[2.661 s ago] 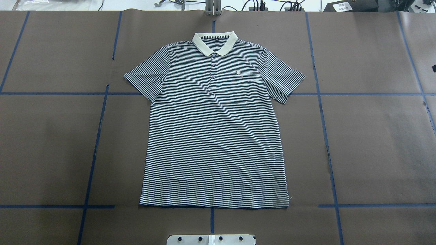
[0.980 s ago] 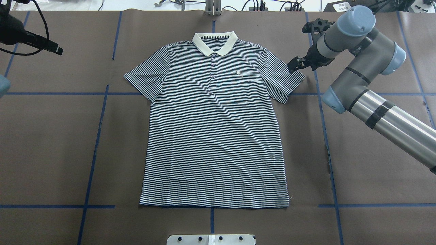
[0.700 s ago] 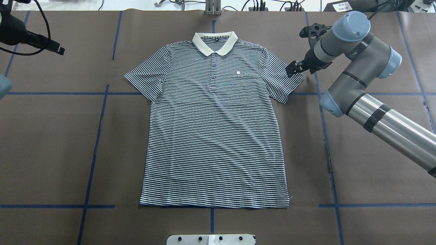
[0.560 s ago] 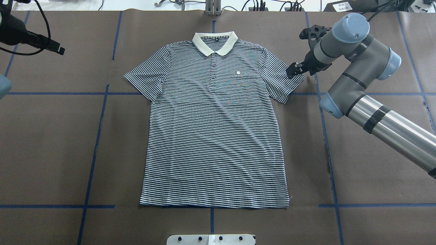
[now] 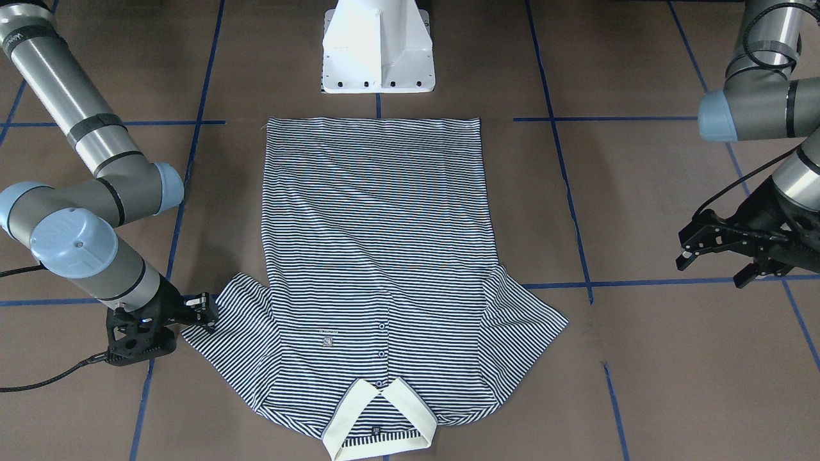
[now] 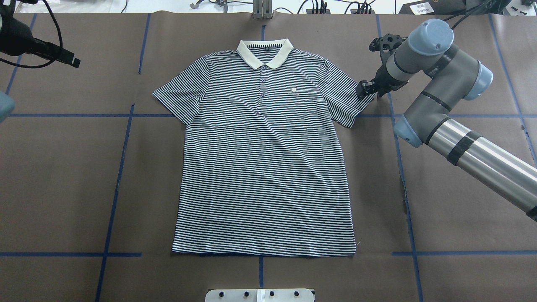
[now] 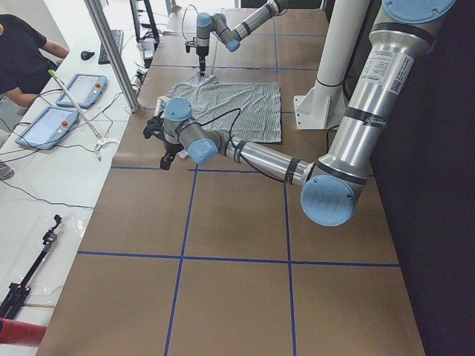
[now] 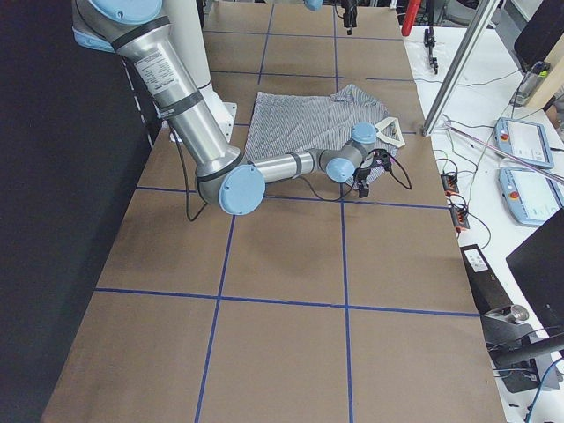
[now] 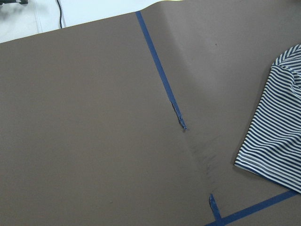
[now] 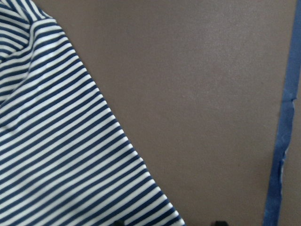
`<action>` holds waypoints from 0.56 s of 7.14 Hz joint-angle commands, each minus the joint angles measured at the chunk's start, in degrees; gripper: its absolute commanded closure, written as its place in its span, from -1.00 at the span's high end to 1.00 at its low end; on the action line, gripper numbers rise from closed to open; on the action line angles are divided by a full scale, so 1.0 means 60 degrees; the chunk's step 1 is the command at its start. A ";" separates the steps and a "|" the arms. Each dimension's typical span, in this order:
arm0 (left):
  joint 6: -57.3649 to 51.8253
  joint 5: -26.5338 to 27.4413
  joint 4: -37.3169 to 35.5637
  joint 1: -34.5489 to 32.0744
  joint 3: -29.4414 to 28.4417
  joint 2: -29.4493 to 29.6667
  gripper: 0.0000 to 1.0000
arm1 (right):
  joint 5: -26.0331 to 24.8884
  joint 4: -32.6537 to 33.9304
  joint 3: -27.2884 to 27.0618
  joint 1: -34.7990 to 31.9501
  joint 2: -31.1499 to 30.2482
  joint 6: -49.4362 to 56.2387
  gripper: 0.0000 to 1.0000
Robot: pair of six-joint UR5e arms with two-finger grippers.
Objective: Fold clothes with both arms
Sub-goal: 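Lower the right gripper and grasp the sleeve nearest it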
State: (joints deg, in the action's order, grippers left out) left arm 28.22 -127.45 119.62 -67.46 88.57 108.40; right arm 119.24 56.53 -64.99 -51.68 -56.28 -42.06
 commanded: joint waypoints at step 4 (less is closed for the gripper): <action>0.0028 0.0001 0.0000 -0.0007 0.0005 -0.0006 1.00 | 0.0019 -0.0062 -0.0256 -0.0014 0.0107 -0.0079 -1.00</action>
State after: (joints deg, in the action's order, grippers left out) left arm 28.36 -127.46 119.62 -67.50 88.56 108.37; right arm 119.32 56.36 -65.61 -51.76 -55.87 -42.01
